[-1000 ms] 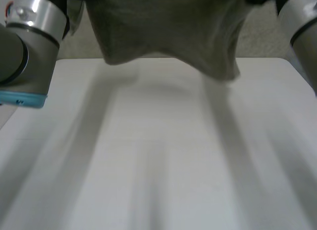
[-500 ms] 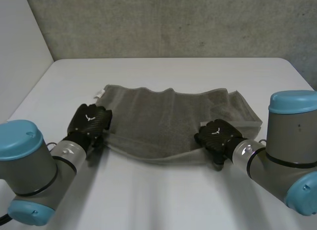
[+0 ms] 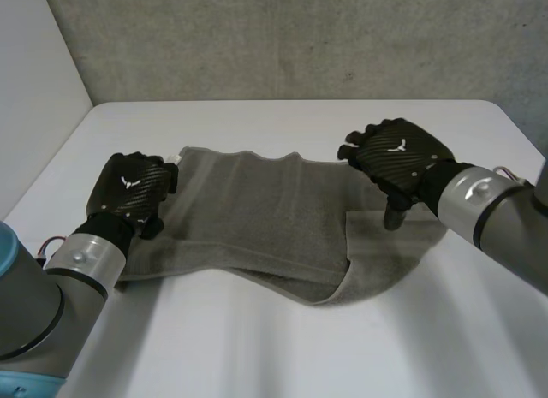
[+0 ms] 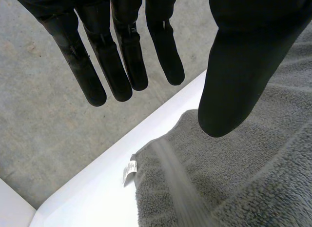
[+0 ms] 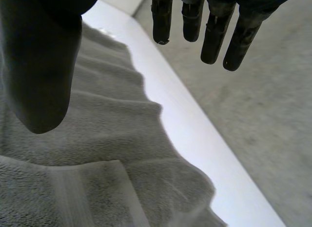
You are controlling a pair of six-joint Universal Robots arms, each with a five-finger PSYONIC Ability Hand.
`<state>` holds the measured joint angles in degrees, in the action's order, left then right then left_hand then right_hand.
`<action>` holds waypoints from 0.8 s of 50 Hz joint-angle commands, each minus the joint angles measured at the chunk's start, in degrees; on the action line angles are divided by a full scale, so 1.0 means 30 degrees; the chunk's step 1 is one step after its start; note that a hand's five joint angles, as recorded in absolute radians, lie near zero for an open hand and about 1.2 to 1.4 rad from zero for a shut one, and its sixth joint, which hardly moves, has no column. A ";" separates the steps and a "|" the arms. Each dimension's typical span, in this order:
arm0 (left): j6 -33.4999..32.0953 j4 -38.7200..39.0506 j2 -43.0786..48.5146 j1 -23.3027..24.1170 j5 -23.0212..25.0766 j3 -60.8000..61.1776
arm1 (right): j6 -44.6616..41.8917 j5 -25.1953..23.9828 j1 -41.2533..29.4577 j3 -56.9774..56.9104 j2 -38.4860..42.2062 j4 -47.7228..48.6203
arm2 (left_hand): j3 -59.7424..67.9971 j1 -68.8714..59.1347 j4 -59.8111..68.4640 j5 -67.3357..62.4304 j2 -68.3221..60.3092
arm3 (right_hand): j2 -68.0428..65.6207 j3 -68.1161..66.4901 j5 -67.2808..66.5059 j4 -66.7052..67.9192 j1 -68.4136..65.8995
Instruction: Fold the laundry
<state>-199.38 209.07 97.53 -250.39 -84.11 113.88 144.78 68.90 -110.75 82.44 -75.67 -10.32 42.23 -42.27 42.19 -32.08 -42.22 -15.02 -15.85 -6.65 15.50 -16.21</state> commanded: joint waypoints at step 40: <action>-0.0133 0.0065 -0.0372 -0.0501 0.1786 0.1708 | -0.7128 0.1026 -0.0378 -1.2450 1.3243 -0.5495 | -0.9661 0.9675 -0.9650 0.9611 0.9658 | -0.6699 -0.6422 -0.6158 0.6538 -0.6305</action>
<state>-199.77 209.27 96.39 -251.94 -78.66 119.02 123.36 71.58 -111.89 44.90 -35.93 -27.50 12.45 -12.45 12.29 -2.44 -12.25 -29.82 -29.92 -20.27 29.87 -30.06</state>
